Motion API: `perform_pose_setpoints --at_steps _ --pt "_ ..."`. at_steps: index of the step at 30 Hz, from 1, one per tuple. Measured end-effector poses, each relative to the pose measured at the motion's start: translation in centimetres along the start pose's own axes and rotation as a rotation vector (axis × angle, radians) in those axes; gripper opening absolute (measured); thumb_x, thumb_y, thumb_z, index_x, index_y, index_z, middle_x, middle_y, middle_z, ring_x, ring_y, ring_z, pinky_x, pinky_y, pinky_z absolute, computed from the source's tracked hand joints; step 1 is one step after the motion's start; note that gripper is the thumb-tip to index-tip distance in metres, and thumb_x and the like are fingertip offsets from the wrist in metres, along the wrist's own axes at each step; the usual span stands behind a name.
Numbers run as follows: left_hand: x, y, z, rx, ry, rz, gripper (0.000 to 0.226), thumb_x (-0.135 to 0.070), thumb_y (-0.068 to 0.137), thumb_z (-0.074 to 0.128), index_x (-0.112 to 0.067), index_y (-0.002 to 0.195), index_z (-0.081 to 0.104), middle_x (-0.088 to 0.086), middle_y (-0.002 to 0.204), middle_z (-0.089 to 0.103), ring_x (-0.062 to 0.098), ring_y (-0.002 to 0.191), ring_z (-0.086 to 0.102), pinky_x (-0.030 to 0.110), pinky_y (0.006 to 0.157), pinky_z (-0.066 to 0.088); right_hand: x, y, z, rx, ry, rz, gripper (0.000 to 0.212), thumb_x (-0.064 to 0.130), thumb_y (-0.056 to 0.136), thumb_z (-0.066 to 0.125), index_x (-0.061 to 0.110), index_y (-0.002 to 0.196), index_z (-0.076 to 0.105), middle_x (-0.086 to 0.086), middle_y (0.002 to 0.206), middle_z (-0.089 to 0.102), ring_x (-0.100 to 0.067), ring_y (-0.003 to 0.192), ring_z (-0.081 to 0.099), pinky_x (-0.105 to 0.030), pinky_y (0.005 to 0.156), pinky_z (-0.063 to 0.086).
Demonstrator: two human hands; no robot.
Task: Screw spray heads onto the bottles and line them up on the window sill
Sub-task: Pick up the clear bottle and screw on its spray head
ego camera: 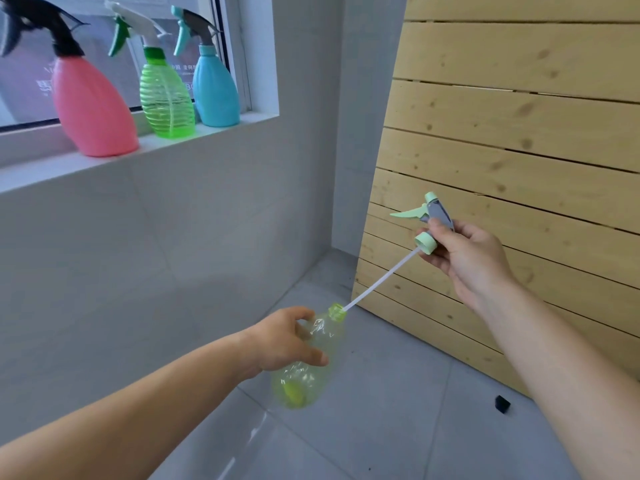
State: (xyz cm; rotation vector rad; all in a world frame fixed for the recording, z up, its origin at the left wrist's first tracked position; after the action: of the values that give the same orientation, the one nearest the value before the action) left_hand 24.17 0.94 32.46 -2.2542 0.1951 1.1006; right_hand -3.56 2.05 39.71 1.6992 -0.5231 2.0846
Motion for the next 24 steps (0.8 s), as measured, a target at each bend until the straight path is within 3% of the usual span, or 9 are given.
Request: perform_pose_setpoints --at_steps 3,6,9,10,13,16,20,24 --pt "-0.5 -0.3 0.0 0.003 -0.003 0.051 0.077 -0.028 0.063 0.094 -0.026 0.131 0.057 0.008 0.115 0.068 0.022 0.103 0.071 0.039 0.099 0.056 -1.1 -0.8 1.0 0.064 -0.053 0.017 0.019 0.014 0.089 0.068 0.004 0.106 0.068 -0.013 0.098 0.074 -0.022 0.087 0.068 -0.037 0.082 0.06" --pt "-1.1 -0.5 0.0 0.057 -0.088 0.112 0.068 -0.037 0.059 0.093 -0.026 0.121 0.067 0.008 0.098 0.069 0.016 0.087 0.069 0.045 0.096 0.057 -2.1 -2.4 2.6 0.213 -0.127 0.026 0.017 0.008 0.087 0.07 0.004 0.103 0.066 -0.013 0.092 0.075 -0.02 0.08 0.071 -0.036 0.077 0.062" --pt "-1.9 -1.1 0.2 0.112 -0.213 0.166 0.042 -0.024 0.078 0.089 -0.028 0.116 0.071 0.001 0.091 0.073 0.009 0.083 0.072 0.024 0.079 0.059 -2.7 -3.5 3.7 0.339 -0.166 0.033 0.017 0.006 0.088 0.068 0.004 0.105 0.065 -0.017 0.097 0.076 -0.02 0.081 0.072 -0.04 0.082 0.062" --pt "-2.1 -1.3 0.2 0.12 -0.244 0.17 0.04 -0.025 0.079 0.088 -0.03 0.115 0.072 0.004 0.094 0.074 0.01 0.085 0.073 0.023 0.08 0.059 -2.8 -3.6 3.9 0.368 -0.167 0.035 0.019 0.006 0.09 0.066 0.002 0.108 0.064 -0.018 0.099 0.076 -0.019 0.082 0.071 -0.04 0.083 0.061" --pt "-2.3 -1.8 0.3 0.153 -0.329 0.174 0.043 -0.028 0.078 0.086 -0.028 0.119 0.073 0.005 0.094 0.075 0.02 0.092 0.074 0.042 0.097 0.058 -2.9 -3.7 4.2 0.44 -0.206 0.036 0.019 0.01 0.095 0.06 0.003 0.113 0.062 -0.017 0.1 0.076 -0.019 0.085 0.07 -0.04 0.083 0.061" --pt "-2.3 -1.9 0.5 0.168 -0.355 0.18 0.043 -0.027 0.081 0.084 -0.024 0.122 0.073 0.003 0.094 0.074 0.02 0.092 0.072 0.05 0.102 0.054 -3.1 -3.6 4.3 0.508 -0.233 0.046 0.022 0.013 0.097 0.056 0.003 0.117 0.059 -0.012 0.097 0.075 -0.02 0.085 0.069 -0.036 0.077 0.06" --pt "-2.3 -1.8 0.3 0.176 -0.368 0.177 0.042 -0.029 0.082 0.084 -0.024 0.122 0.073 0.005 0.098 0.071 0.019 0.092 0.07 0.052 0.103 0.053 -3.3 -3.4 4.4 0.561 -0.266 0.017 0.022 0.012 0.096 0.058 0.006 0.117 0.057 -0.01 0.098 0.076 -0.021 0.09 0.069 -0.038 0.079 0.06" --pt "-2.2 -1.8 0.1 0.189 -0.373 0.187 0.037 -0.026 0.087 0.081 -0.024 0.123 0.073 0.004 0.099 0.072 0.018 0.091 0.07 0.044 0.098 0.055 -3.3 -3.2 4.5 0.606 -0.283 0.002 0.026 0.01 0.094 0.06 0.007 0.12 0.056 -0.011 0.1 0.076 -0.021 0.091 0.07 -0.035 0.079 0.059"
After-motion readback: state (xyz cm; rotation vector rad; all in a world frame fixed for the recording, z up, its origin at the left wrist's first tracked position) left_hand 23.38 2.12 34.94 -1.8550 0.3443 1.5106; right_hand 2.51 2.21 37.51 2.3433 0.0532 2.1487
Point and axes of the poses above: each hand's wrist, its own y-axis towards the middle knuckle, its own z-axis out of the palm, x = y × z, the point moved 1 cm from there along y, towards the middle knuckle
